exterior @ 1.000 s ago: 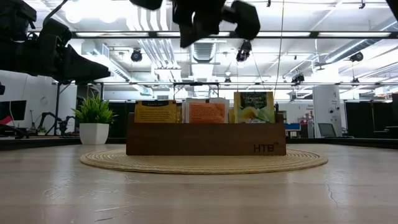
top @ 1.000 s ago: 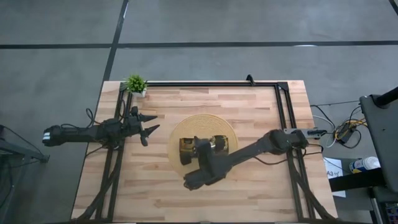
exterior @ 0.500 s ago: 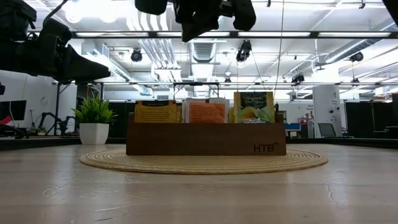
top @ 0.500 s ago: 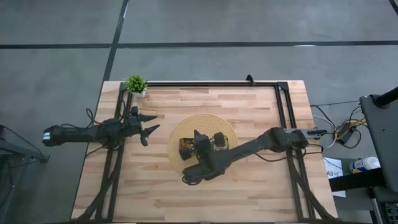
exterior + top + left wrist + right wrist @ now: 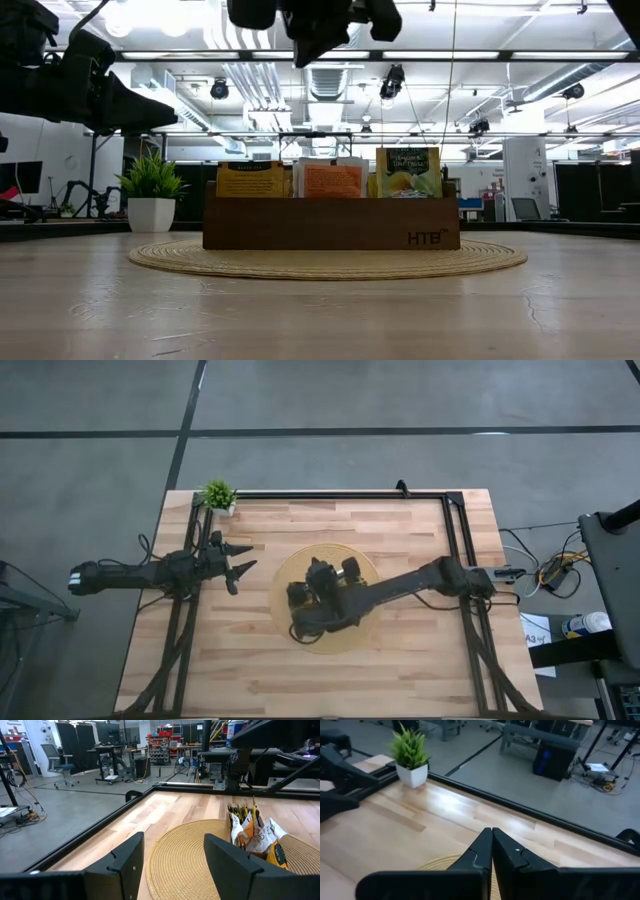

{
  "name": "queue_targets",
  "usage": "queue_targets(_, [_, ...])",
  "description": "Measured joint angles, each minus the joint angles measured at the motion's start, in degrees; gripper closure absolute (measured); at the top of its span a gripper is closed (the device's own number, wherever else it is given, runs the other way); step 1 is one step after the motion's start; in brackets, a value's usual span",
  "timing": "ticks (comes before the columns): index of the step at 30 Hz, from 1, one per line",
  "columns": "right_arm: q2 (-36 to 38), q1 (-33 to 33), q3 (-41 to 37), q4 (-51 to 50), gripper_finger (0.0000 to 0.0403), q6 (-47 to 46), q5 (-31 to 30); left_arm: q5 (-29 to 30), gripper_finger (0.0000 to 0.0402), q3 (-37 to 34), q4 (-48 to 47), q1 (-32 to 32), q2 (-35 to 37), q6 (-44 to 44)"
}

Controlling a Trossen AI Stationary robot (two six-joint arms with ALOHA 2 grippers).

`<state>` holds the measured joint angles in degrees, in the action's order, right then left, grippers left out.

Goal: Pick & Place Tea
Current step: Return to Home Position

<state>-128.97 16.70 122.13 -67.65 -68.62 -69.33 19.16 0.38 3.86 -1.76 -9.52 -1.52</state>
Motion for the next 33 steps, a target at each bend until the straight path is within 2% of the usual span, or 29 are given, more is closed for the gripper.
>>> queue_targets(5, [0.0, -1.8, 0.0, 6.4, 0.0394, 9.7, 4.0, 0.0, 0.0199, 0.0, 0.0, 0.0, 0.0, 0.0])
queue_targets(8, [0.3, -3.7, 0.0, 16.5, 0.0394, 21.7, 8.6, 0.0, 0.0199, 0.0, 0.0, 0.0, 0.0, 0.0])
queue_targets(10, [0.3, -5.0, -0.1, 26.7, 0.0394, 33.1, 14.1, 0.0, 0.0199, 0.0, 0.0, 0.0, 0.0, 0.0])
queue_targets(11, [0.3, -5.5, -0.4, 33.1, 0.0394, 40.4, 18.7, 0.0, 0.0199, 0.0, 0.0, 0.0, 0.0, 0.0])
queue_targets(13, [0.3, -6.1, -1.5, 47.6, 0.0394, 55.7, 33.0, 0.0, 0.0199, 0.0, 0.0, 0.0, 0.0, 0.0])
queue_targets(15, [0.3, -6.2, -3.3, 60.0, 0.0394, 66.2, 47.7, 0.0, 0.0199, 0.0, 0.0, 0.1, 0.0, 0.0])
queue_targets(16, [0.3, -6.1, -3.8, 63.5, 0.0394, 69.2, 51.8, 0.0, 0.0199, 0.0, 0.0, 0.1, 0.0, 0.0])
queue_targets(18, [0.9, -5.9, -4.5, 64.6, 0.0394, 71.9, 51.5, 0.0, 0.0199, 0.0, 0.0, 0.1, 0.0, 0.0])
queue_targets(21, [1.8, -6.1, -5.1, 60.0, 0.0394, 71.6, 42.9, 0.0, 0.0199, 0.0, 0.0, 0.1, 0.0, 0.0])
queue_targets(22, [2.1, -6.4, -5.5, 57.3, 0.0394, 70.7, 42.0, 0.0, 0.0199, 0.0, 0.0, 0.1, 0.0, 0.0])
queue_targets(24, [3.0, -6.8, -7.2, 54.0, 0.0394, 68.9, 44.4, 0.0, 0.0199, 0.0, 0.0, 0.1, 0.0, 0.0])
queue_targets(27, [5.3, -7.1, -12.5, 54.9, 0.0394, 68.8, 51.5, 0.0, 0.0199, 0.0, 0.0, 0.1, 0.0, 0.0])
queue_targets(30, [9.4, -7.9, -20.8, 60.5, 0.0394, 68.8, 54.7, 0.0, 0.0199, 0.0, 0.0, 0.0, 0.0, 0.0])
queue_targets(33, [15.2, -8.9, -32.3, 69.7, 0.0394, 68.9, 56.7, 0.0, 0.0199, 0.0, 0.0, 0.0, 0.0, 0.0])
